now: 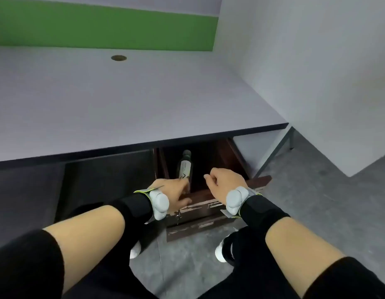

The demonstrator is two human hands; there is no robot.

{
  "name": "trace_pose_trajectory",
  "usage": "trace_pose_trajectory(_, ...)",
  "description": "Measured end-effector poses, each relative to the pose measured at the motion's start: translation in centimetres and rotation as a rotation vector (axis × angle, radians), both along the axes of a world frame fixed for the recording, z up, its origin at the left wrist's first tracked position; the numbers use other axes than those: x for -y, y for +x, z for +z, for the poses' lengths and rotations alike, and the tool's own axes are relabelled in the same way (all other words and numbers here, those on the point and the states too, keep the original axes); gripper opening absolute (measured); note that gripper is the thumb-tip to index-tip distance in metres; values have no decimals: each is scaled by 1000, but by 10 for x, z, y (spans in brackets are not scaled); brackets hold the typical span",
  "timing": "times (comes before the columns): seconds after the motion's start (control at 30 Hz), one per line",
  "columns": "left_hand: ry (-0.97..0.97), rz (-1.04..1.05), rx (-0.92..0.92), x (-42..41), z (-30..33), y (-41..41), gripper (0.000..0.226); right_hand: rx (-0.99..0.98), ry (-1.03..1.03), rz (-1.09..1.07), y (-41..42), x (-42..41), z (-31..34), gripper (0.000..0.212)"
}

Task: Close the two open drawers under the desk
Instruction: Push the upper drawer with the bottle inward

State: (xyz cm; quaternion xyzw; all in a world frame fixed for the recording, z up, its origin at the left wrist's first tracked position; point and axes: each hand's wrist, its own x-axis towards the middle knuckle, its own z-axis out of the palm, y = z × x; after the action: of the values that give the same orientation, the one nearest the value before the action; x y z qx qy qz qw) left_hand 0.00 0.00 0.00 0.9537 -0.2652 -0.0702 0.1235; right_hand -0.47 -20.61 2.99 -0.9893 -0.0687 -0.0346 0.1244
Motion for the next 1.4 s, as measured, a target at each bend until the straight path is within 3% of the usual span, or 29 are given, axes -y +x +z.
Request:
trace_pose_trajectory(0.07,3,92,-96,-1,-15,6,41,-62,14,-36,5,4,-26,38)
trace_pose_trajectory(0.17,-48,162,-93,-4,-32,8,40,-161,43,-67,7,7,-53,34)
trace_pose_trajectory(0.43,-197,191,-1,-5,-46,-1,27,0,-5,-89,10,-2,-70,28)
trace_pose_trajectory(0.7,-305,318,-251,-11,-49,11,27,31,38,-117,13,-3,-77,30)
trace_pose_trajectory(0.83,-493,499,-411,-14,-53,16,43,67,176,-168,9,-2,-79,27)
trace_pose_trajectory(0.97,-454,752,-533,-20,-54,10,68,160,480,-281,1,-8,-81,26)
trace_pose_trajectory(1.1,-649,965,-840,-15,-53,1,97,219,814,-525,1,-20,-79,39)
trace_pose_trajectory(1.2,-835,1048,-1137,-10,-52,-3,106,103,980,-821,6,-22,-75,54)
trace_pose_trajectory(1.3,-948,1037,-1289,-6,-52,-3,92,-130,1101,-1128,8,-17,-67,78)
trace_pose_trajectory(1.4,-1033,1049,-1284,-3,-53,0,76,-290,1031,-1168,6,-13,-64,97)
